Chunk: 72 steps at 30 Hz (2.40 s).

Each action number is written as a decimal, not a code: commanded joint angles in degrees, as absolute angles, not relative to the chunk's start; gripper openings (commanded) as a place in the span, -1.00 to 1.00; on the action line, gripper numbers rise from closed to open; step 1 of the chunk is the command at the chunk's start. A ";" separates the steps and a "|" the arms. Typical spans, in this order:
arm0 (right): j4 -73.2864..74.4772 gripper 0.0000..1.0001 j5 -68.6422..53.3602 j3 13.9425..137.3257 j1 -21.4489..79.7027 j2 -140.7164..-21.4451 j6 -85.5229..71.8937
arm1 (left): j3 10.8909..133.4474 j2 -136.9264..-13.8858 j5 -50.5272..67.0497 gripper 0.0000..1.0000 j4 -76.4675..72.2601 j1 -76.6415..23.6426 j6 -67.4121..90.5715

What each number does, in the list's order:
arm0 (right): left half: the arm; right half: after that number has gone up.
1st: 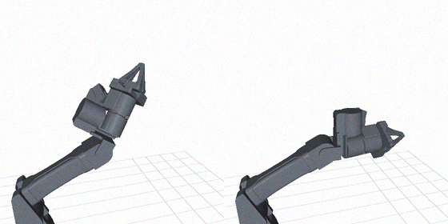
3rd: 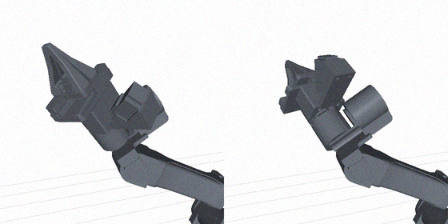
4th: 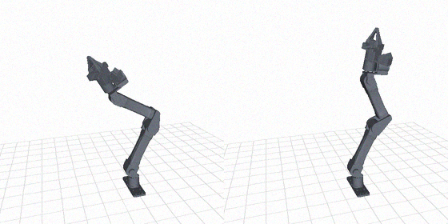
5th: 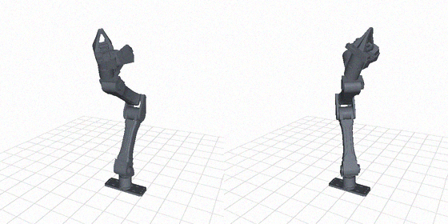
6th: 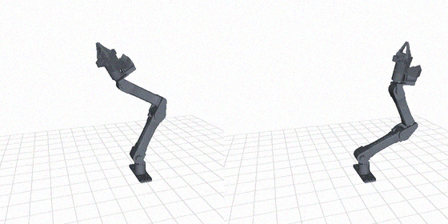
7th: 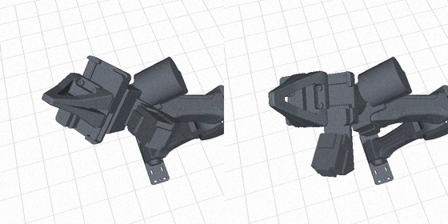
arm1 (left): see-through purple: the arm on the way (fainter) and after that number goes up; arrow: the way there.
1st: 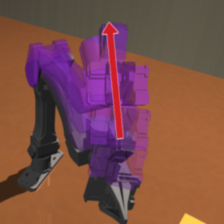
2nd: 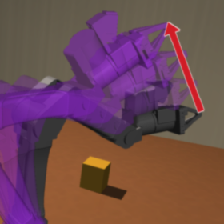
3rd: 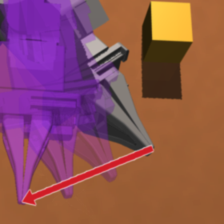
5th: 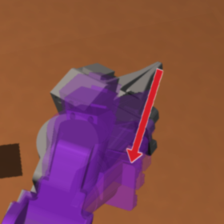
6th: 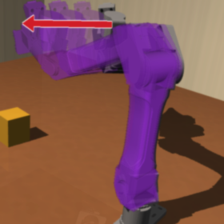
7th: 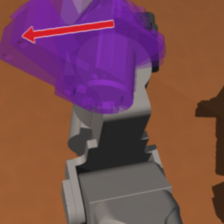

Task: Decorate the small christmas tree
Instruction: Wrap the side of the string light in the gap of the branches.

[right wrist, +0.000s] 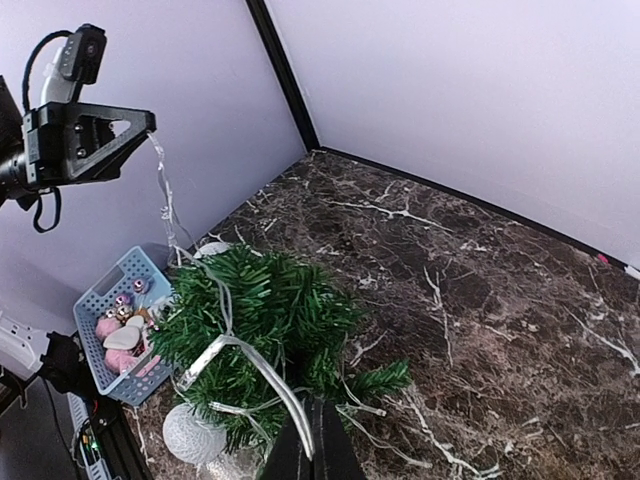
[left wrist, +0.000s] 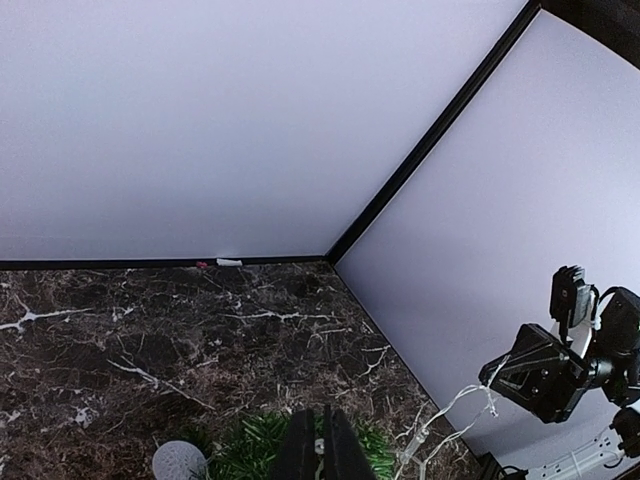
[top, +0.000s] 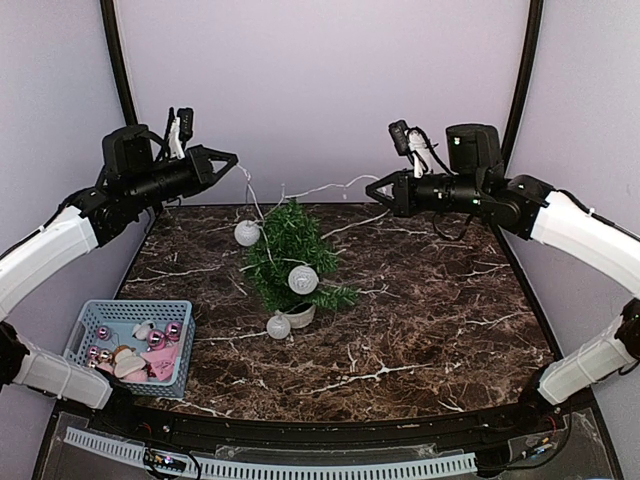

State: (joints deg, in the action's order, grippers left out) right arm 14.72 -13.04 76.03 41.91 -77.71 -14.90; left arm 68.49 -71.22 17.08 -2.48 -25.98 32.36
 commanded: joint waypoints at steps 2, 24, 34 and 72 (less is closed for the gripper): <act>15.82 -1.00 -6.31 76.85 41.73 -76.15 -16.77 | 69.86 -68.45 16.51 -1.00 -0.91 -24.86 30.41; 5.89 -1.00 -33.85 83.00 41.73 -67.87 -19.95 | 68.17 -71.06 13.98 -1.00 4.99 -20.93 25.58; -1.14 -1.00 -39.29 84.82 44.37 -74.51 -24.14 | 69.05 -73.24 19.42 -1.00 2.86 -20.83 25.11; -0.56 -1.00 -30.57 103.50 58.70 -83.13 -21.76 | 67.50 -74.32 18.37 -1.00 1.21 -20.70 25.75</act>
State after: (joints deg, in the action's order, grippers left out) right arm 3.29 -35.31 102.65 58.50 -86.46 -22.92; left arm 68.40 -74.50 19.77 1.80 -21.10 25.93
